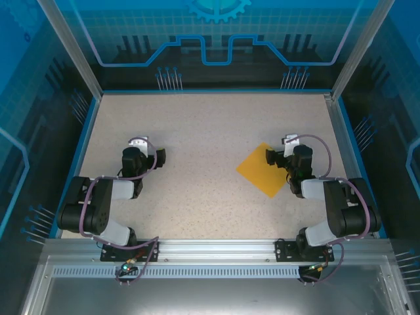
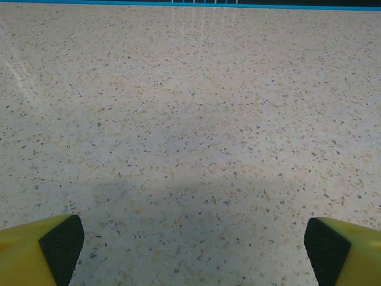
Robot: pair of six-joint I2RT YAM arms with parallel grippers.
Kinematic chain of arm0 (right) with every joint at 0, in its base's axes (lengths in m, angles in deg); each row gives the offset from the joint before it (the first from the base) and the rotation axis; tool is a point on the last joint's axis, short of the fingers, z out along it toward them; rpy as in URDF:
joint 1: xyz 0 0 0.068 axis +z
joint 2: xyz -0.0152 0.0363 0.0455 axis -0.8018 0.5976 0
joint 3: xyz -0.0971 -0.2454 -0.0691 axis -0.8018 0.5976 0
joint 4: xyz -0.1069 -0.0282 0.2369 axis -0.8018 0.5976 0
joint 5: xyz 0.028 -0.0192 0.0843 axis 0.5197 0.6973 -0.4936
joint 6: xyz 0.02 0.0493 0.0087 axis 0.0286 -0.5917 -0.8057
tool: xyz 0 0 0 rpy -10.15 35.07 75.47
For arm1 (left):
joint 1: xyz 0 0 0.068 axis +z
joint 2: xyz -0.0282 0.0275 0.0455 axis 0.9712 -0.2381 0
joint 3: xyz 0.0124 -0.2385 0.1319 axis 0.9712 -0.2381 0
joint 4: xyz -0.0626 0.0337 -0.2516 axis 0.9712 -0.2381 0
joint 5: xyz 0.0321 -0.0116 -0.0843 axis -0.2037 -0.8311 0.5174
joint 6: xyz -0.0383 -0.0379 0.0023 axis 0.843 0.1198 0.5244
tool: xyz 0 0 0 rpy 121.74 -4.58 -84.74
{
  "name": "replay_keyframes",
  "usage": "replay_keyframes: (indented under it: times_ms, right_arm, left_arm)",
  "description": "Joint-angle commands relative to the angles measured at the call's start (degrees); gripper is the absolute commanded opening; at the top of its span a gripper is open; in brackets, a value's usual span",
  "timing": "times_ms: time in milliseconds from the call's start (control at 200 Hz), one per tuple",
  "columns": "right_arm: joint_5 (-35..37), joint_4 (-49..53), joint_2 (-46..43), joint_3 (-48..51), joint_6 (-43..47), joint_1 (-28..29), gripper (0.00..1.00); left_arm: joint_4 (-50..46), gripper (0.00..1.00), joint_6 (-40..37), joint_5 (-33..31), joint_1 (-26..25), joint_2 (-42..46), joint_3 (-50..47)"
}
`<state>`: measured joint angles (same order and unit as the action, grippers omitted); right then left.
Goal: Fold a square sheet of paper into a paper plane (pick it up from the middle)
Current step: Move the square sheet of paper to the center of the table.
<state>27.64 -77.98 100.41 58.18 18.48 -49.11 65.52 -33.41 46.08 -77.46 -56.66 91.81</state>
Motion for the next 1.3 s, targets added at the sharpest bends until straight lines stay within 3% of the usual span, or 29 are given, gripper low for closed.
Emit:
replay_keyframes:
  times_ms: [0, 815, 940, 1141, 1296]
  right_arm:
    - [-0.1, -2.1, 0.7, -1.1, 0.7, -0.9, 0.99]
    - [0.1, -2.3, 0.6, -1.0, 0.8, -0.8, 1.0]
    - [1.8, -1.6, -2.1, -0.3, 1.3, 0.4, 0.99]
    - [8.2, 14.8, -11.8, -4.7, 0.8, 4.0, 0.99]
    - [9.9, 39.8, -15.5, -15.2, -9.7, 5.7, 0.99]
  left_arm:
    - [1.9, 0.99, 1.4, 1.3, 0.5, -0.4, 1.5]
    - [1.9, 0.99, 1.4, 1.5, 0.6, -0.4, 1.4]
    - [0.3, 0.98, 2.0, -1.1, 0.2, 2.4, 1.1]
    - [-14.7, 0.98, 7.0, -5.0, 0.3, 12.8, 3.2]
    - [-27.9, 0.99, 10.8, -4.8, -0.8, 18.2, 7.8]
